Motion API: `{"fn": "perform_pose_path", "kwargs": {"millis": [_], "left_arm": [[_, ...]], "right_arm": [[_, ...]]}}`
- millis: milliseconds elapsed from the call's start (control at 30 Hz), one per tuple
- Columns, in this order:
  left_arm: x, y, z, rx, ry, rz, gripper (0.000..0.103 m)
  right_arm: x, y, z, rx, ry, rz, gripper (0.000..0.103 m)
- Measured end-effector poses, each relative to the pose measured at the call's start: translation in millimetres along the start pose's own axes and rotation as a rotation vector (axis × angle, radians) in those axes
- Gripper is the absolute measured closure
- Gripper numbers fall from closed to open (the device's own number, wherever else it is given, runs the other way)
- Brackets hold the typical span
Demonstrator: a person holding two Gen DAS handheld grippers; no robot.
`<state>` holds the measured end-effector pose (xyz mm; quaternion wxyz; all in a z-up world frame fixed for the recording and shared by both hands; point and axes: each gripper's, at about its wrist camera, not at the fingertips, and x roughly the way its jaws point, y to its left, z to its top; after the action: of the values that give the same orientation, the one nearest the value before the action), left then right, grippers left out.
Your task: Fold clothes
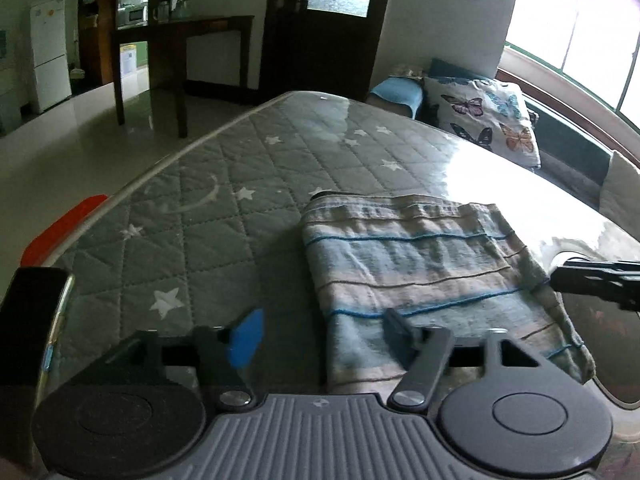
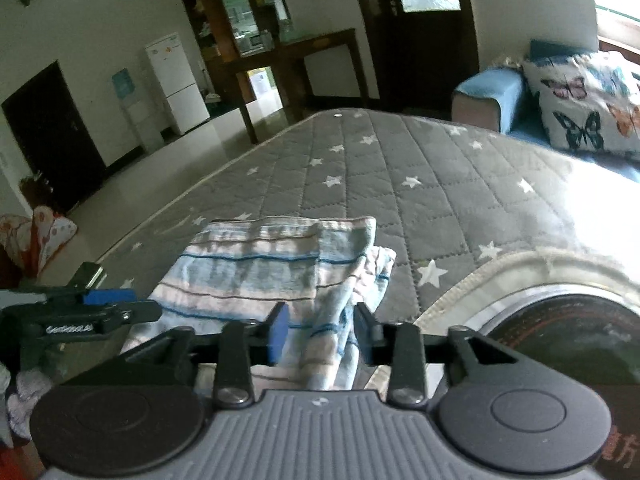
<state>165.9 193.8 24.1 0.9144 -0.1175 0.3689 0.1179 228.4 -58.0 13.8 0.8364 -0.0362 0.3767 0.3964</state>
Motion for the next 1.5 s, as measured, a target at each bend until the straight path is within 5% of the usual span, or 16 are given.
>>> {"fn": "perform_pose_path", "kwargs": {"millis": [267, 633, 1033, 1233, 1500], "left_arm": [[-9.9, 6.5, -7.0, 0.011, -0.018, 0.024, 0.000], [-1.7, 6.3, -26.1, 0.075, 0.016, 0.094, 0.000], [5.7, 16.6, -16.0, 0.042, 0.012, 0.114, 0.000], [12.7, 21.2, -14.2, 0.039, 0.026, 0.121, 0.000], [19.8, 17.0, 3.8, 0.034, 0.003, 0.129, 0.000]], "right_arm": [[-24.8, 34.4, -26.3, -0.180, 0.014, 0.035, 0.062], [-17.6, 47.1, -64.1, -0.236, 0.068, 0.037, 0.059], [0.9, 31.8, -16.4, -0.148, -0.006, 0.059, 0.055], [29.8, 9.9, -15.7, -0.075, 0.042, 0.036, 0.055], [29.9, 5.3, -0.3, -0.065, 0.003, 0.045, 0.055]]}}
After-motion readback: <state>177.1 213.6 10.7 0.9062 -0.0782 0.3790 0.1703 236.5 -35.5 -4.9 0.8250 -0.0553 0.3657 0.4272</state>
